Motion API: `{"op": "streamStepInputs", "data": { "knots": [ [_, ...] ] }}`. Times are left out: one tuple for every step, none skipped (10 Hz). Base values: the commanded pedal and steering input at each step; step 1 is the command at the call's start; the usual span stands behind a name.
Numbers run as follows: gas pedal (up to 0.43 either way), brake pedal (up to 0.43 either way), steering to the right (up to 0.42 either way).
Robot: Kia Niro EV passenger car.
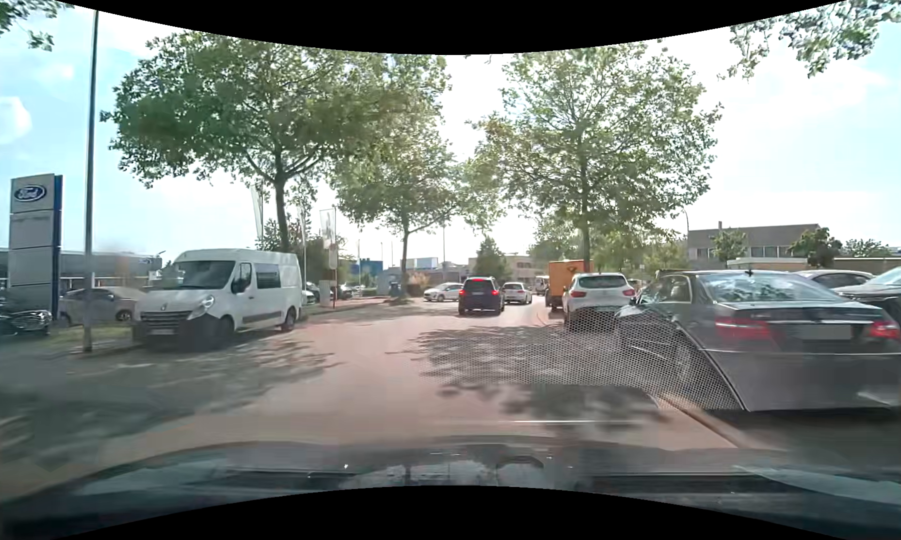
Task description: Follow the waypoints while adhering to traffic rules and regulations
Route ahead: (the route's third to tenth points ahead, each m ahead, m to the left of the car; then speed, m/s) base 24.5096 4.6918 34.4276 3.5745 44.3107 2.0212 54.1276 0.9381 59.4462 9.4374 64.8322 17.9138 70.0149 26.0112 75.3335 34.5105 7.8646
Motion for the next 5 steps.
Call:
{"op": "streamStepInputs", "data": {
  "knots": [
    [0.000, 0.140, 0.014],
    [0.000, 0.140, 0.014],
    [0.000, 0.140, 0.014],
    [0.000, 0.140, 0.013],
    [0.000, 0.128, 0.014]
  ]
}}
